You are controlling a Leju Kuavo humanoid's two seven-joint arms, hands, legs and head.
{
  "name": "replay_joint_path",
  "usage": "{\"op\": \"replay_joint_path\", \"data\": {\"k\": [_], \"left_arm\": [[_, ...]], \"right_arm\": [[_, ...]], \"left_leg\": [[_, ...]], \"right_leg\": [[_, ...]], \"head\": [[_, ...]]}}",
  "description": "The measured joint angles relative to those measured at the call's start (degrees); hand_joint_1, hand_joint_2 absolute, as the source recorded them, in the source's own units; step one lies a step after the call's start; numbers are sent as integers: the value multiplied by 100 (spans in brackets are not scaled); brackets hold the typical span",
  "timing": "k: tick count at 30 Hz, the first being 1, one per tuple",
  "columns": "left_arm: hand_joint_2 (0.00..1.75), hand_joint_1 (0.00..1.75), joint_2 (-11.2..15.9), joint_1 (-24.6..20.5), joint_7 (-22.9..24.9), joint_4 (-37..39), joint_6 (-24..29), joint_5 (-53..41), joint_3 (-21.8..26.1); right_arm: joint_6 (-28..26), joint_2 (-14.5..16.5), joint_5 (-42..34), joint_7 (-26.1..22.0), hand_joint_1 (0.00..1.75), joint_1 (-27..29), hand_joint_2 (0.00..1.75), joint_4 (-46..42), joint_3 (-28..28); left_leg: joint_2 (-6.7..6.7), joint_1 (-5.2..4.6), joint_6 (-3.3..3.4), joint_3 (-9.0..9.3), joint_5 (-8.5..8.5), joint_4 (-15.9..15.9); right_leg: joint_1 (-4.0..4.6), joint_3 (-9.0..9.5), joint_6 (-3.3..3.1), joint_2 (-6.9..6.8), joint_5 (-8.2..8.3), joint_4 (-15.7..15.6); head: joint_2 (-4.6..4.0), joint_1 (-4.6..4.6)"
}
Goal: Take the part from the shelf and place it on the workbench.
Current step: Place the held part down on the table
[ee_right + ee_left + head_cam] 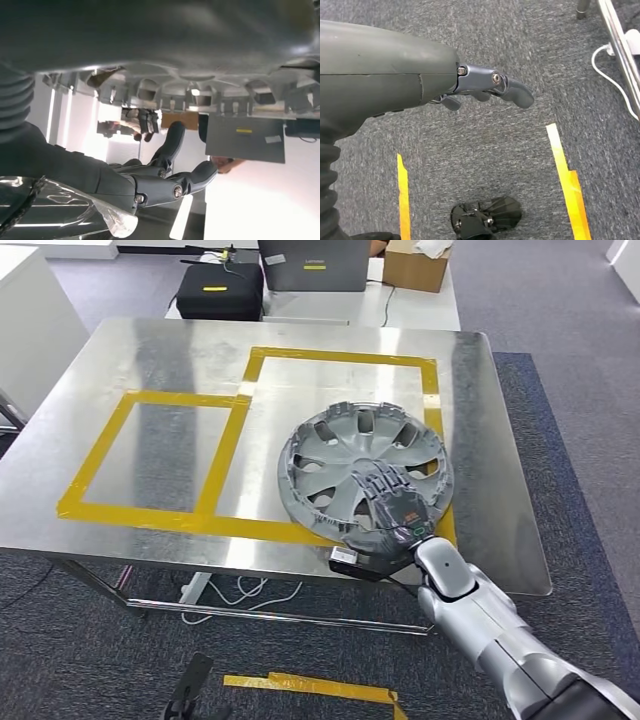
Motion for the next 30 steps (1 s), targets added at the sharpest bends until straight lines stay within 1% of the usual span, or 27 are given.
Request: {"op": "replay_joint_path", "data": {"k": [3,6,10,14,17,21,23,25,28,30], "left_arm": [[0,0,22,77,-91,0,33,139,87],[0,0,60,170,-204,0,48,252,185],[0,0,93,243,-249,0,61,286,265],[0,0,96,253,-252,0,66,292,296],[0,0,98,267,-289,0,76,349,328],[0,0,114,369,-453,0,84,518,413],[0,0,125,441,-583,0,84,634,479],[0,0,133,524,-732,1,84,771,565],[0,0,139,668,-907,3,86,980,708],[0,0,141,739,-971,8,93,1077,795]], "right_arm": [[641,-11,-325,98,0,269,0,-498,-54],[1002,-67,-588,195,0,639,0,-1219,-68],[1131,-167,-684,265,0,946,0,-1915,-69],[1161,-233,-703,277,0,1036,0,-2224,-70],[1247,-274,-869,233,0,1124,0,-2413,-73],[1340,-436,-1107,221,0,1579,0,-3065,-61],[1099,-589,-990,287,0,1976,0,-3557,-59],[610,-774,-625,442,0,2528,0,-4148,-120],[-298,-1010,150,943,0,3512,0,-5048,-401],[-753,-1099,463,1306,0,4204,0,-5592,-692]], "left_leg": [[0,0,-1,0,-1,0],[1,0,-1,0,-4,0],[1,0,-2,0,-7,0],[1,0,-2,0,-6,0],[1,0,-2,1,-6,0],[0,0,-1,2,-7,1],[-1,0,2,2,-15,1],[-3,0,6,6,-31,1],[-5,-5,10,12,-65,7],[-2,-13,35,21,-99,27]], "right_leg": [[0,-1,0,2,-1,0],[0,-2,0,1,-3,0],[0,-2,0,2,-4,0],[0,-2,0,3,-4,-1],[0,0,1,2,-4,-1],[0,1,1,0,-5,-1],[0,3,3,-4,-14,-1],[0,9,6,-10,-30,-2],[-4,17,11,-8,-49,-5],[-14,27,28,-5,-65,-10]], "head": [[0,0],[0,0],[0,-1],[0,0],[0,1],[0,0],[0,-1],[0,-1],[0,0],[0,-12]]}}
